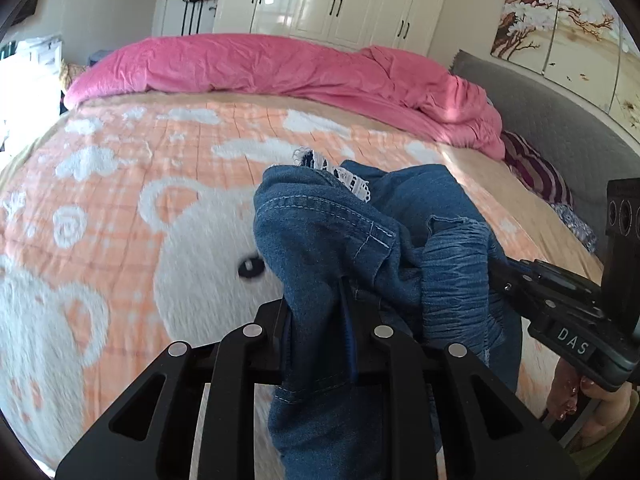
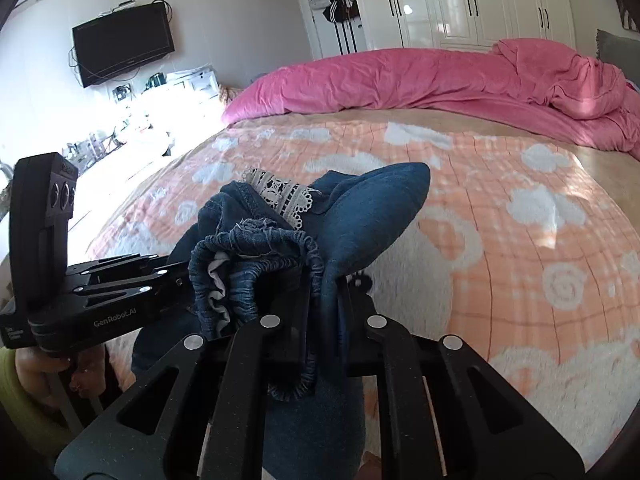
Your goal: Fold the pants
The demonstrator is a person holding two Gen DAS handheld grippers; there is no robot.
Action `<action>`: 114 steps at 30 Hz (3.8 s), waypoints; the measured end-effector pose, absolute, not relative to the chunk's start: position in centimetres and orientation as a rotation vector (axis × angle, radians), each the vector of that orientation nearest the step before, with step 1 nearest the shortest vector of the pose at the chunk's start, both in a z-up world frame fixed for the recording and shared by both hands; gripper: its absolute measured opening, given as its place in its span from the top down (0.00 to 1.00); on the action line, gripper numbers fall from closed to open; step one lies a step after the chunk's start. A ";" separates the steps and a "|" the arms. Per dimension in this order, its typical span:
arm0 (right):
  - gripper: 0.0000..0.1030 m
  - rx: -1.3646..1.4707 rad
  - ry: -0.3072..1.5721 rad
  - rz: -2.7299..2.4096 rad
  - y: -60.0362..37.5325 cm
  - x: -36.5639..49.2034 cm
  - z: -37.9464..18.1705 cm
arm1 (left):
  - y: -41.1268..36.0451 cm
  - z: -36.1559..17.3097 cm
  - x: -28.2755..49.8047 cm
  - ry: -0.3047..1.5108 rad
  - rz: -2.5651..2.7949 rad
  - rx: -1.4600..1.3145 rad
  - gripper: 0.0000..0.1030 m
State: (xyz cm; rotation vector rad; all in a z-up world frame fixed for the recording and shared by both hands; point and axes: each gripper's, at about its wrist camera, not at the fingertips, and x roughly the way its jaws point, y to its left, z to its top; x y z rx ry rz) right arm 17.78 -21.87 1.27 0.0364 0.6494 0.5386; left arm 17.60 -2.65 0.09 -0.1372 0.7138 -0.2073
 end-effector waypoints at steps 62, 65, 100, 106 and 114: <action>0.09 0.033 0.542 0.239 -27.2 9.7 -1.3 | -0.5 -1.3 6.2 0.617 -0.059 -0.096 0.05; 0.09 0.019 0.517 0.236 -27.0 8.4 -1.1 | -1.0 -1.3 5.4 0.609 -0.067 -0.093 0.05; 0.09 0.007 0.515 0.217 -26.8 3.9 -2.6 | -2.6 -3.7 3.6 0.690 -0.074 -0.101 0.05; 0.09 0.000 0.528 0.227 -26.4 4.3 -3.0 | -2.5 -4.0 3.8 0.690 -0.080 -0.111 0.04; 0.09 -0.022 0.619 0.238 -25.7 5.2 -4.8 | -2.4 -5.2 4.7 0.732 -0.083 -0.120 0.05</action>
